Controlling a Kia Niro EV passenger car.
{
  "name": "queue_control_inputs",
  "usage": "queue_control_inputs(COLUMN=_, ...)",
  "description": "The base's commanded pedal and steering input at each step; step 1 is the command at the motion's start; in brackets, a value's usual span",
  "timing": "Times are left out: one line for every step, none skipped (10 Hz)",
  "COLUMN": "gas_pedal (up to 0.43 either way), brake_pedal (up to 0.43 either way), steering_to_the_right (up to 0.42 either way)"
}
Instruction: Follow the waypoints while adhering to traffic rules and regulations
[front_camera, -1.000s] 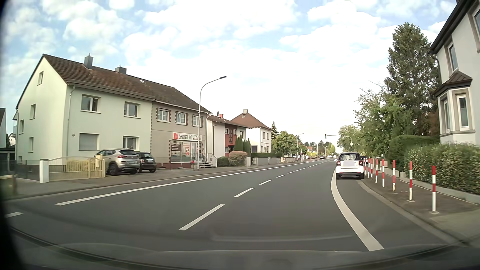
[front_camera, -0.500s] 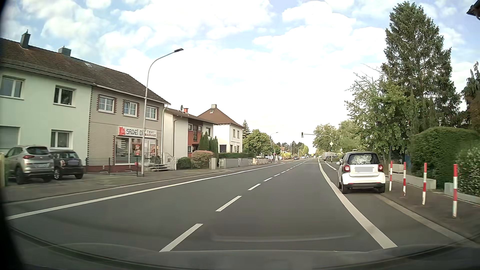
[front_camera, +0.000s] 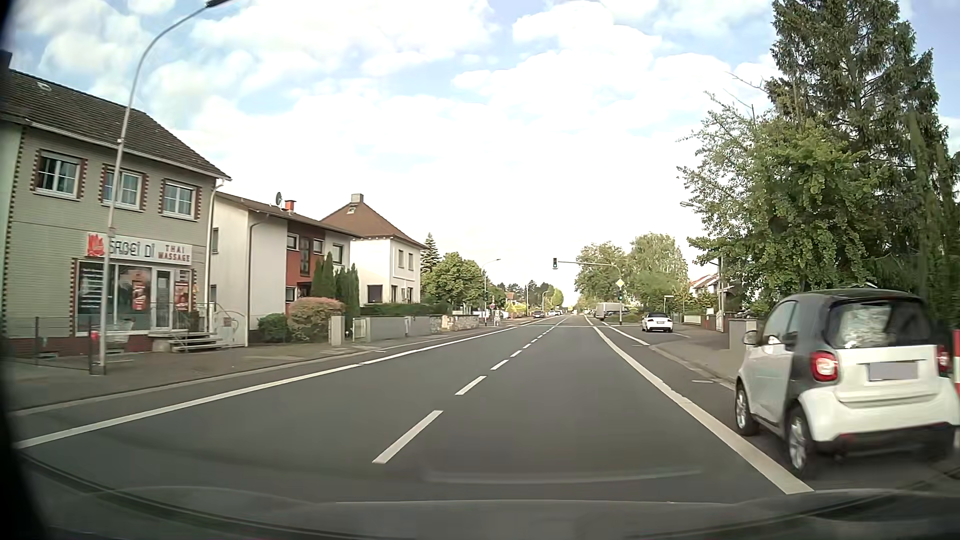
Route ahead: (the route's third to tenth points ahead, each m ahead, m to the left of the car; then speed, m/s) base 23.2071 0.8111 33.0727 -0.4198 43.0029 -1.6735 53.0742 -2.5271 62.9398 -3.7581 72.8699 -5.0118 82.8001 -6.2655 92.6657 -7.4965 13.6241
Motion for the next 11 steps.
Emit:
queue_control_inputs(gas_pedal=0.110, brake_pedal=0.030, steering_to_the_right=0.064)
queue_control_inputs(gas_pedal=0.110, brake_pedal=0.030, steering_to_the_right=0.059)
queue_control_inputs(gas_pedal=0.110, brake_pedal=0.030, steering_to_the_right=0.053)
queue_control_inputs(gas_pedal=0.110, brake_pedal=0.030, steering_to_the_right=0.045)
queue_control_inputs(gas_pedal=0.110, brake_pedal=0.030, steering_to_the_right=0.035)
queue_control_inputs(gas_pedal=0.110, brake_pedal=0.030, steering_to_the_right=0.026)
queue_control_inputs(gas_pedal=0.110, brake_pedal=0.030, steering_to_the_right=0.021)
queue_control_inputs(gas_pedal=0.110, brake_pedal=0.030, steering_to_the_right=0.015)
queue_control_inputs(gas_pedal=0.110, brake_pedal=0.030, steering_to_the_right=0.010)
queue_control_inputs(gas_pedal=0.110, brake_pedal=0.030, steering_to_the_right=0.003)
queue_control_inputs(gas_pedal=0.110, brake_pedal=0.030, steering_to_the_right=-0.001)
